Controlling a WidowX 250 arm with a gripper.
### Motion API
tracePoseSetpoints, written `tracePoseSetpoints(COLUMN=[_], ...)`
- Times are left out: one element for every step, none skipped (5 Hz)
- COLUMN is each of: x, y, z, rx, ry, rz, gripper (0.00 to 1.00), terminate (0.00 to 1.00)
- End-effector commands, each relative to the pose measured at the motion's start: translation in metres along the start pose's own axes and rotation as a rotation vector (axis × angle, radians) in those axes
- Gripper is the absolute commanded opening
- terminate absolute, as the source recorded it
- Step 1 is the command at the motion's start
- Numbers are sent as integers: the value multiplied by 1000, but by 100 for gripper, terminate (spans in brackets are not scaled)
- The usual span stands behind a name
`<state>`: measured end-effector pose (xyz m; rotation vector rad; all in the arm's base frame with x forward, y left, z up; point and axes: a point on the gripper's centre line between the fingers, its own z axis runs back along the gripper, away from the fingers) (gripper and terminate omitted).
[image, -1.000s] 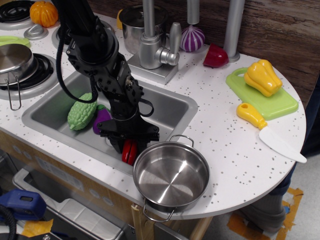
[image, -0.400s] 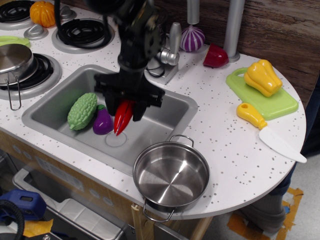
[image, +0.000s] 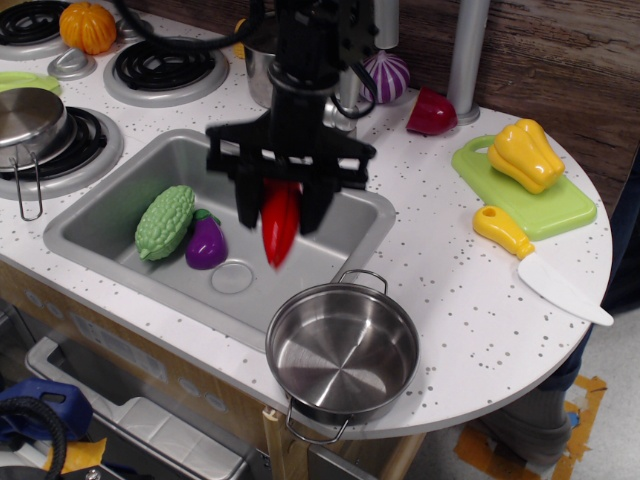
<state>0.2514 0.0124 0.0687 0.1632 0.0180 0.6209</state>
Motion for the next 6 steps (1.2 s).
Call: tracePoseSetpoints(x=[-46, -63, -65, -64, -64, -64], y=[-14, -24, -31, -33, -33, -33], z=[-7, -23, -31, -26, -26, -26], rx=[-124, -169, -185, -189, -189, -189], ry=[35, 17, 4, -34, -34, -34], rz=[156, 208, 220, 216, 216, 216], gripper=[100, 100, 100, 100, 100, 100], terminate=[0, 0, 0, 0, 0, 100])
